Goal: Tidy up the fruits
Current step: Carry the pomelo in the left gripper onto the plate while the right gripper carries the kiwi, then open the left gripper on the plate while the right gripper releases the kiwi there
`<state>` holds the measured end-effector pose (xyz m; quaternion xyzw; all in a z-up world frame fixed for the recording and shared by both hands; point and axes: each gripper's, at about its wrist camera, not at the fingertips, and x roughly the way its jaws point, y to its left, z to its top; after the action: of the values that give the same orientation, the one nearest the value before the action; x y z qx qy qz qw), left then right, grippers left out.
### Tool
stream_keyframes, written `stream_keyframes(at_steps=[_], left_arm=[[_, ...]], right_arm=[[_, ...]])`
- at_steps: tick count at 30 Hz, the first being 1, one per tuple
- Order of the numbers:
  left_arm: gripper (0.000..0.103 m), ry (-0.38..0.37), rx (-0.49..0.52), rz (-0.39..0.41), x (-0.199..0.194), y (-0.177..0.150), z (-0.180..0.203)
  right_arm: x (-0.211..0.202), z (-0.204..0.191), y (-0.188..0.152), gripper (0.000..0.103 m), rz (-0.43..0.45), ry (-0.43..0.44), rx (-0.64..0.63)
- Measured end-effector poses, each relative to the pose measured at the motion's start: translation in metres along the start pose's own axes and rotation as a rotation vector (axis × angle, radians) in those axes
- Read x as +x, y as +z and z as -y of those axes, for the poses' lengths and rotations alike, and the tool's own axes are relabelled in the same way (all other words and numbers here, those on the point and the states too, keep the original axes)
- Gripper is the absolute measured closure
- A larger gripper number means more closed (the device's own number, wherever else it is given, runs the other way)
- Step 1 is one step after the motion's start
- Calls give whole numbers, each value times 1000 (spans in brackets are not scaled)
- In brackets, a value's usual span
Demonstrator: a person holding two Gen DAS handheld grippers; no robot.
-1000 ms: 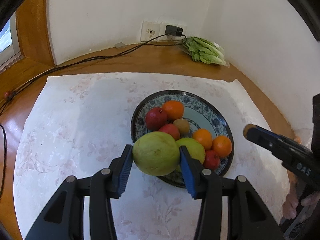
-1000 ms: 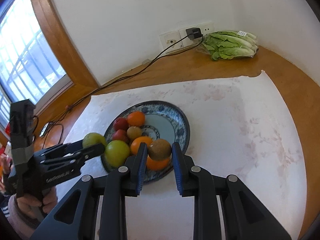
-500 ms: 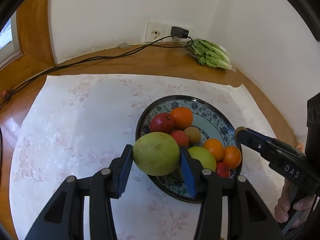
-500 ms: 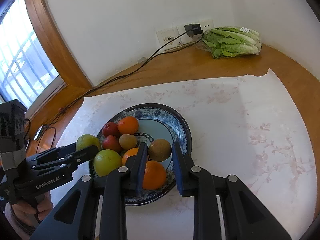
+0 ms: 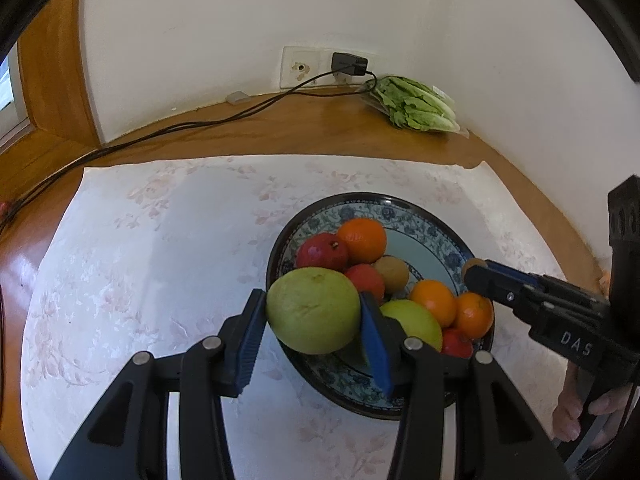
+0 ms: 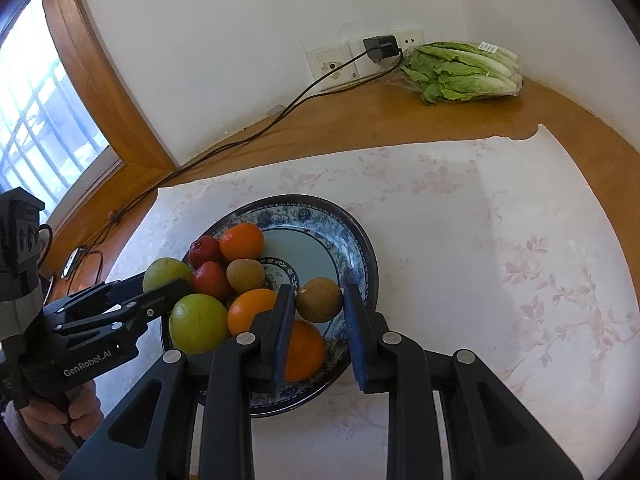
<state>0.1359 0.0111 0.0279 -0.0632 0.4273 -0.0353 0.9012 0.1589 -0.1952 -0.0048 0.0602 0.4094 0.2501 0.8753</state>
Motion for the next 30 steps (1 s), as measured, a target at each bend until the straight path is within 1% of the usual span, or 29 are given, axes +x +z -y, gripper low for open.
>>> stream_keyframes(at_steps=[4,6,9,13,14,16,17,18,21,24,30], left_arm=[[55,1,4,2,1,0,0],[55,1,7,1,1,1,0],[55,1,6,-1,1,1,0],[54,1,6,2,0,2,1],[53,-1,4,4,0,2,1],[46,0,0,13,-3,3,2],[39,1,-4,22,-5,4,2],[34,-2,-7,28,-7,4,3],[31,-13,-8,39,-14,6,4],[30,-10,2,43,-21,5,8],[30,-17,7,30,-33,-1,16]], right_arm=[[-1,0,0,75,-2,-6,6],[-2,0,0,67,-3,-2,13],[-4,-1,-1,62,1,-3,14],[-9,0,-2,60,3,8,23],[-11,0,-3,59,3,12,25],[-15,-1,-4,59,4,19,29],[-16,-1,-5,59,5,22,31],[-18,-1,-5,59,6,24,32],[-25,-4,-8,59,9,32,26],[-35,-8,-12,58,21,58,25],[-52,-20,-19,58,41,78,1]])
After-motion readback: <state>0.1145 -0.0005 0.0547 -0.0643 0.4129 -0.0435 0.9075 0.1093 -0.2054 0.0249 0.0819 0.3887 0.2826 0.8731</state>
